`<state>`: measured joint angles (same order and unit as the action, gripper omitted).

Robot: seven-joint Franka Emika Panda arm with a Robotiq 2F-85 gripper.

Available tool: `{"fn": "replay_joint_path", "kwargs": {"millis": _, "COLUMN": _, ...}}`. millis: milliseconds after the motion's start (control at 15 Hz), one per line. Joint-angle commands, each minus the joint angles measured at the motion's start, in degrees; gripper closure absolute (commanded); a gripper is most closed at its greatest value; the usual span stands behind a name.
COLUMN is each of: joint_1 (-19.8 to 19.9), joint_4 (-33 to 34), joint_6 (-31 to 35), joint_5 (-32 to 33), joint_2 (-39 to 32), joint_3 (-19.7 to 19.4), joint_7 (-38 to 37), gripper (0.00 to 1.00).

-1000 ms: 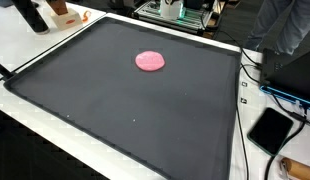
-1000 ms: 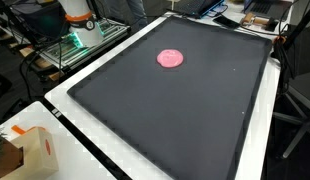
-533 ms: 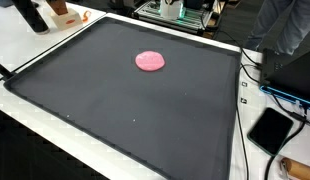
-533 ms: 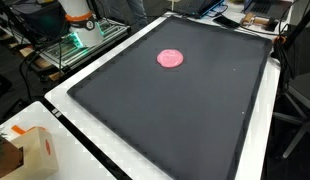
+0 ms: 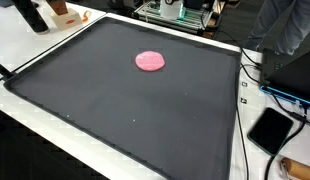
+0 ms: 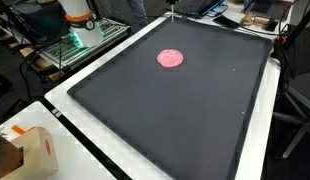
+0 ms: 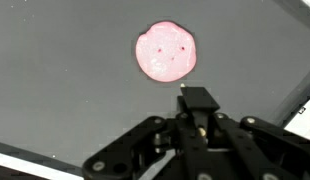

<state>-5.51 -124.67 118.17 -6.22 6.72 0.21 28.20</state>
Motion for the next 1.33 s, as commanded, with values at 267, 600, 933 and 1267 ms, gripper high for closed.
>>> {"fn": "replay_joint_path", "kwargs": {"millis": 267, "joint_1": 6.2, "joint_4": 0.1, "joint_6": 1.3, "joint_5": -16.1, "joint_2": -7.2, "joint_3": -5.3, "joint_7": 16.0, "gripper": 0.97}}
{"fn": "replay_joint_path", "kwargs": {"millis": 600, "joint_1": 10.9, "joint_4": 0.8, "joint_6": -1.3, "joint_5": -25.2, "joint_2": -12.1, "joint_3": -6.2, "joint_7": 24.1, "gripper": 0.97}}
{"fn": "replay_joint_path", "kwargs": {"millis": 933, "joint_1": 14.4, "joint_4": 1.8, "joint_6": -4.5, "joint_5": -30.3, "joint_2": -16.5, "joint_3": -6.1, "joint_7": 28.6, "gripper": 0.97}}
{"fn": "replay_joint_path", "kwargs": {"millis": 1267, "joint_1": 16.2, "joint_4": 3.8, "joint_6": -7.6, "joint_5": -32.5, "joint_2": -20.4, "joint_3": -5.9, "joint_7": 29.2, "gripper": 0.97}}
